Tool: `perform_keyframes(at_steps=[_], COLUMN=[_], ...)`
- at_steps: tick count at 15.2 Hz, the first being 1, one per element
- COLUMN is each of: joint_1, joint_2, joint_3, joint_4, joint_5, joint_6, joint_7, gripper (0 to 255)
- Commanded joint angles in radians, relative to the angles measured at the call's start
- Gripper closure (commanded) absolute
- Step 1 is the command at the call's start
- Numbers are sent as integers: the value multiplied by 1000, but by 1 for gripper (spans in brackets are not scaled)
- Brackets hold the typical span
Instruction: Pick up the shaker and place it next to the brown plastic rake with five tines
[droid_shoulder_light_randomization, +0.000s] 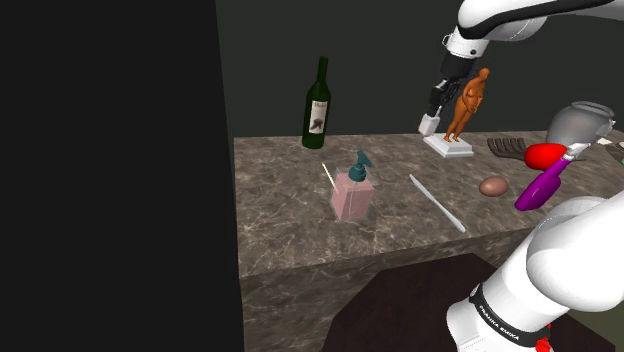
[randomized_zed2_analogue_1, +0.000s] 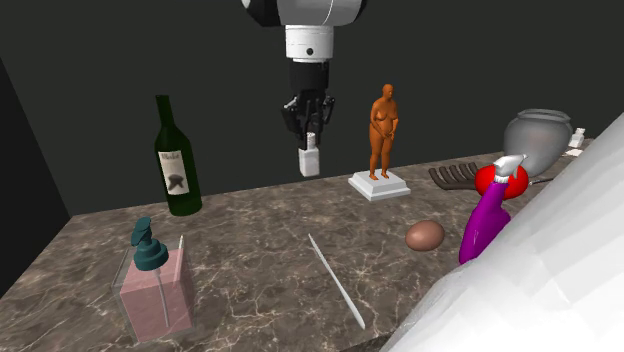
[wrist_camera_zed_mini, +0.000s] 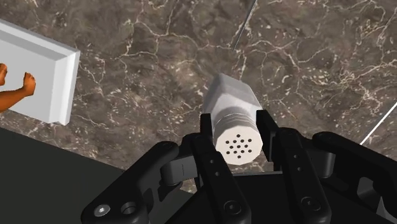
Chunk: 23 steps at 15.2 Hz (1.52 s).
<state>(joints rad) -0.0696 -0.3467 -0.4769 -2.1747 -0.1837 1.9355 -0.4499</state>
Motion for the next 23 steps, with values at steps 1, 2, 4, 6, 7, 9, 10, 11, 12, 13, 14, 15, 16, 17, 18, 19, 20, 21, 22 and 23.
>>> perform_keyframes(at_steps=[1,2,4,6,7,9,10,11,12,13,14,15,16,17,18,19,20,21,22,23], joint_1=[-11,-22,-42,-62,-71,-89,-98,-105,-113,-120,-126,-132,-137,-141,-145,-147,-149,-150,-150,-149], joint_2=[-13,-24,-43,-58,-64,-73,-76,-77,-78,-77,-75,-72,-68,-62,-55,-47,-37,-25,-12,2], joint_3=[-13,-27,-56,-86,-102,-135,-152,-169,-187,-206,-225,-245,-266,-287,-309,-331,-355,-379,-405,-432], joint_4=[1,-5,-14,-18,-18,-16,-13,-8,-3,3,10,19,28,39,50,63,77,91,107,124], joint_5=[-8,-16,-32,-46,-53,-66,-71,-76,-81,-85,-88,-91,-92,-93,-93,-91,-88,-84,-78,-71], joint_6=[-11,-13,-17,-21,-23,-26,-28,-30,-31,-32,-34,-35,-36,-37,-37,-38,-38,-38,-38,-38], joint_7=[-22,-42,-83,-126,-149,-194,-217,-241,-265,-290,-315,-340,-366,-393,-420,-447,-476,-505,-535,-565], gripper=[255,255,255,255,255,255,255,255,255,255,255,255,255,255,255,255,255,255,255,255])
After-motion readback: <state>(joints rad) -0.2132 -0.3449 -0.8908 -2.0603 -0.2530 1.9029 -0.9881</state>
